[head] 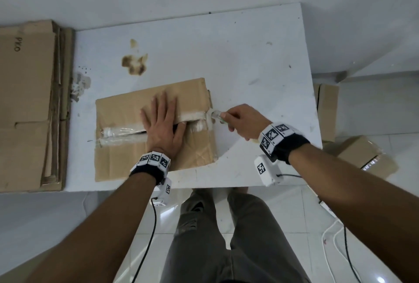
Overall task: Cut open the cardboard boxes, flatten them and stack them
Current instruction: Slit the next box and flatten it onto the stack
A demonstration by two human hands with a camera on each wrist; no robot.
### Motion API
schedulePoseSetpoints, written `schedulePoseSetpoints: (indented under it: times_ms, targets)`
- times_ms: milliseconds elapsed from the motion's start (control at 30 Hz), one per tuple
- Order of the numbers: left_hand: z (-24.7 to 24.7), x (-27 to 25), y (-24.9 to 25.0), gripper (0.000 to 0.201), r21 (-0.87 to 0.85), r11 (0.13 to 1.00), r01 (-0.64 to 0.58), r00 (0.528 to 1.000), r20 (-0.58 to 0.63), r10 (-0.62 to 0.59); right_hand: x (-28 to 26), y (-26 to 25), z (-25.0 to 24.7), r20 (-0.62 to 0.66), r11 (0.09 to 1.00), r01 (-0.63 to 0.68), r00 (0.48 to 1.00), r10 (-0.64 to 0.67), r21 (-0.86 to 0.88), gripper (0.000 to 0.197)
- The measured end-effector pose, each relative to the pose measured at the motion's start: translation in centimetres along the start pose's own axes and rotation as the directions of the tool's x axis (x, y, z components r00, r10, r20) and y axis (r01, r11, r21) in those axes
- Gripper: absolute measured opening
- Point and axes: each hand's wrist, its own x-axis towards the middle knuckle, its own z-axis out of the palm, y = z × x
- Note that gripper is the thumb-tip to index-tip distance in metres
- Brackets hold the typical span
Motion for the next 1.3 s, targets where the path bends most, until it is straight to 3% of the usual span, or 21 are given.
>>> schedulePoseSetpoints:
  times_ms: [133,200,367,500,633,800,967,1033,1100,1200,1300]
  targets:
    - [-0.2,0.3,-0.2,0.072,-0.067,0.998,0.012,1.0,-0.023,-0.013,-0.6,-0.4,-1.7,0.14,0.988,0.019,0.99,0.003,-0.156,0.042]
    - [-0.4,0.6,-0.1,0.073,-0.099,0.995,0.017,0.999,-0.028,-0.02,-1.4,0.0,-2.5,0.149,0.974,0.027,0.989,0.007,-0.227,0.038]
    - [-1.4,0.6,-0.5,0.08,-0.118,0.993,0.008,1.0,0.012,-0.007,-1.9,0.8,-3.8,-0.029,0.962,-0.011,1.0,0.003,-0.273,0.044]
    - [-1.8,-1.5,1.7,0.046,-0.089,0.993,-0.073,0.995,-0.08,0.066,-3.3,2.5,-4.2,-0.098,0.976,-0.019,0.995,-0.002,-0.217,0.033]
    - [0.0,-2.4,2.3,0.037,-0.182,0.98,-0.079,0.993,-0.102,0.061,-3.8,3.6,-2.0,-0.125,0.989,0.027,0.991,-0.045,-0.146,0.015]
    - [-3.8,-0.1,2.8,0.035,-0.275,0.961,0.006,0.99,-0.132,-0.044,-3.9,2.5,-1.5,-0.266,0.962,0.173,0.937,-0.228,-0.213,0.02]
    - [-9.1,1.4,1.0,0.039,-0.312,0.95,0.013,0.985,-0.157,-0.065,-2.7,-2.7,-2.1,-0.247,0.863,0.385,0.847,-0.471,-0.328,0.029]
    - [-10.2,1.1,0.6,0.04,-0.318,0.948,0.019,0.988,-0.141,-0.067,-2.1,-3.8,-2.9,-0.204,0.825,0.379,0.846,-0.493,-0.42,0.03]
    - [-10.6,0.9,0.7,0.045,-0.28,0.96,0.014,0.994,-0.096,-0.042,-1.8,-4.0,-3.7,-0.193,0.802,0.338,0.856,-0.48,-0.492,0.025]
    - [-11.5,0.7,1.8,0.059,-0.095,0.993,-0.075,0.996,-0.062,0.069,-1.4,-3.6,-3.0,-0.223,0.855,0.291,0.883,-0.412,-0.43,0.022]
    - [-13.1,-0.9,3.1,0.047,0.09,0.987,-0.129,0.978,-0.15,0.142,-0.2,-2.5,-1.2,-0.271,0.916,0.198,0.914,-0.301,-0.349,0.03]
